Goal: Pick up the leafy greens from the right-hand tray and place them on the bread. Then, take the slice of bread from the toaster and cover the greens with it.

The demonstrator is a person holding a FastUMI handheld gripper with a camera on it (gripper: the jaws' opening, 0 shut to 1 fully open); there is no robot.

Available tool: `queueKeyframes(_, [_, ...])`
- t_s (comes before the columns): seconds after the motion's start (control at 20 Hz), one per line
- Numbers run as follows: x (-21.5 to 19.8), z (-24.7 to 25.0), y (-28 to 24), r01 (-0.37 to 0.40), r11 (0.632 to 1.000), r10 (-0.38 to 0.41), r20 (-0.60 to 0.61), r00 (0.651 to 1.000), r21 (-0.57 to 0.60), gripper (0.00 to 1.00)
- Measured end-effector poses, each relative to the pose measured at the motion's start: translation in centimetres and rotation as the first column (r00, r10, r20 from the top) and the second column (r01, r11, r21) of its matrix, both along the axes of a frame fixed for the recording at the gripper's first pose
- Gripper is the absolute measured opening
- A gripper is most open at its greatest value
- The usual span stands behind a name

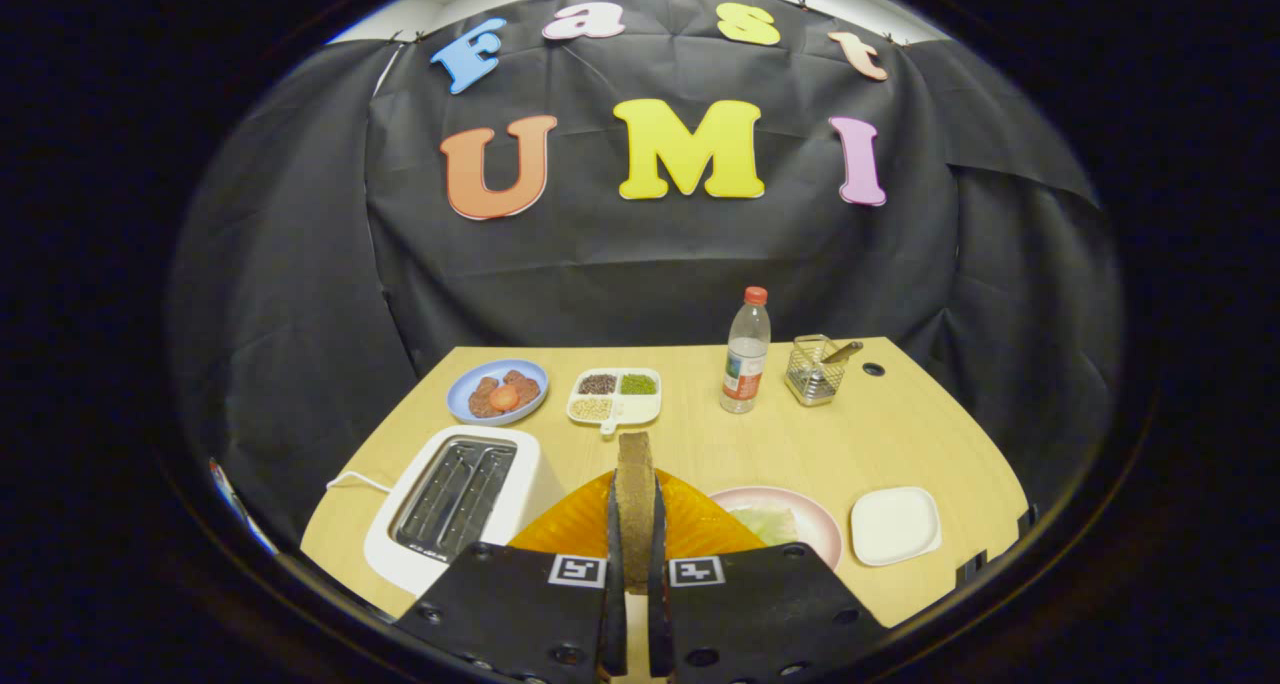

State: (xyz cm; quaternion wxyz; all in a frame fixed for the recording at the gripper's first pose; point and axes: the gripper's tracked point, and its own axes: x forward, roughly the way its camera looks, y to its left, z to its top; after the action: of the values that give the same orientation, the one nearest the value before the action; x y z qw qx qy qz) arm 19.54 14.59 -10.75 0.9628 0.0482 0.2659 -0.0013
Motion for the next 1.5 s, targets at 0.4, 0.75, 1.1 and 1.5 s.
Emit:
queueKeyframes(0.4, [1.9,-5.8,-3.6,0.034,0.999,-0.032,-0.056,0.998,0.038,0.08])
queueKeyframes(0.75, [2.6,-9.0,-5.3,0.037,0.996,-0.029,-0.091,0.995,0.086,0.09])
queueKeyframes(1.1, [2.2,-10.2,-8.3,0.04,0.996,-0.033,-0.098,0.995,0.074,0.15])
queueKeyframes(1.5, [1.0,-13.8,-12.5,0.065,0.998,-0.06,-0.188,0.98,0.019,0.33])
